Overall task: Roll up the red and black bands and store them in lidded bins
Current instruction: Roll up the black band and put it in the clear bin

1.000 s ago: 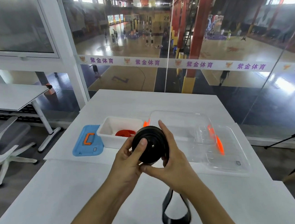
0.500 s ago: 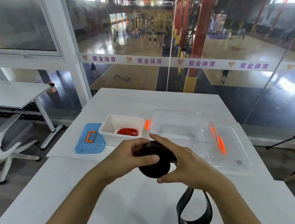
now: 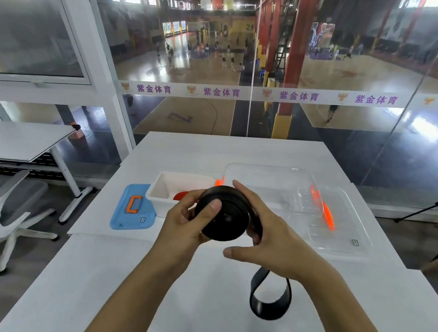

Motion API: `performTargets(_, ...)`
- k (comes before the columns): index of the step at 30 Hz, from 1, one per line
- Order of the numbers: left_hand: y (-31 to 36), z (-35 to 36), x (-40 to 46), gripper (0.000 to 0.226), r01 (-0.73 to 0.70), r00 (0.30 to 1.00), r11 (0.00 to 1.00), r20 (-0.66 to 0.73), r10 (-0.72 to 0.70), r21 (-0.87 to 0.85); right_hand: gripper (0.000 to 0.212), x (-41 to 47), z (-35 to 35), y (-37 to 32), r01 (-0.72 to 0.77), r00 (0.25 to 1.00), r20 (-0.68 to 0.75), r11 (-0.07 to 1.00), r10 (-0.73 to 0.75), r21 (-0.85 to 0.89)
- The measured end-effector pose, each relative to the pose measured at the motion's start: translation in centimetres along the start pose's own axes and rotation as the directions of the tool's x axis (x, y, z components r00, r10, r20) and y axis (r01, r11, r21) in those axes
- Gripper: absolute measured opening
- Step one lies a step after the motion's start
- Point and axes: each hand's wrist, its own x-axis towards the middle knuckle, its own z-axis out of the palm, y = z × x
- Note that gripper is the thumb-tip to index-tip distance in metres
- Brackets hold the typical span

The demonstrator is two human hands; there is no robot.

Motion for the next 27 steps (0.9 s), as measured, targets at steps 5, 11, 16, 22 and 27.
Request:
performTargets(5,-0.8,1.8,-0.5,0.038,0.024,0.994,0.972,-0.096,-0.048,-0.232,0.114,0.5,2.7,0.2,0.018,0.983,-0.186,0.998,-0.005,0.067)
performTargets(11,-1.6,1.9,-1.0,0.032,0.132,0.985,0.960,-0.077,-0.155,-0.245,0.097,0.8,2.1,0.1,-0.005,0.992,-0.123,0.998,0.012,0.058)
performTargets(16,-1.3,-0.6,-1.0,0.031,0.158,0.985,0.987,0.069,-0.158,0.000,0.096,1.0,-0.9,0.2,0.038,0.998,0.049,0.999,-0.037,-0.017)
performTargets(22,1.9,-3.1,0.6,0.025,0.022,0.936,0.905,0.309,-0.167,0.424,0.105,1.4,-1.3,0.2,0.044,0.979,0.204,0.991,-0.017,-0.127)
performTargets(27,2.2,-3.4,1.0,0.026,-0.017,0.957,0.910,0.270,-0.105,0.415,0.105,1.7,-1.4,-0.5,0.053,0.987,0.159,0.987,-0.029,-0.150)
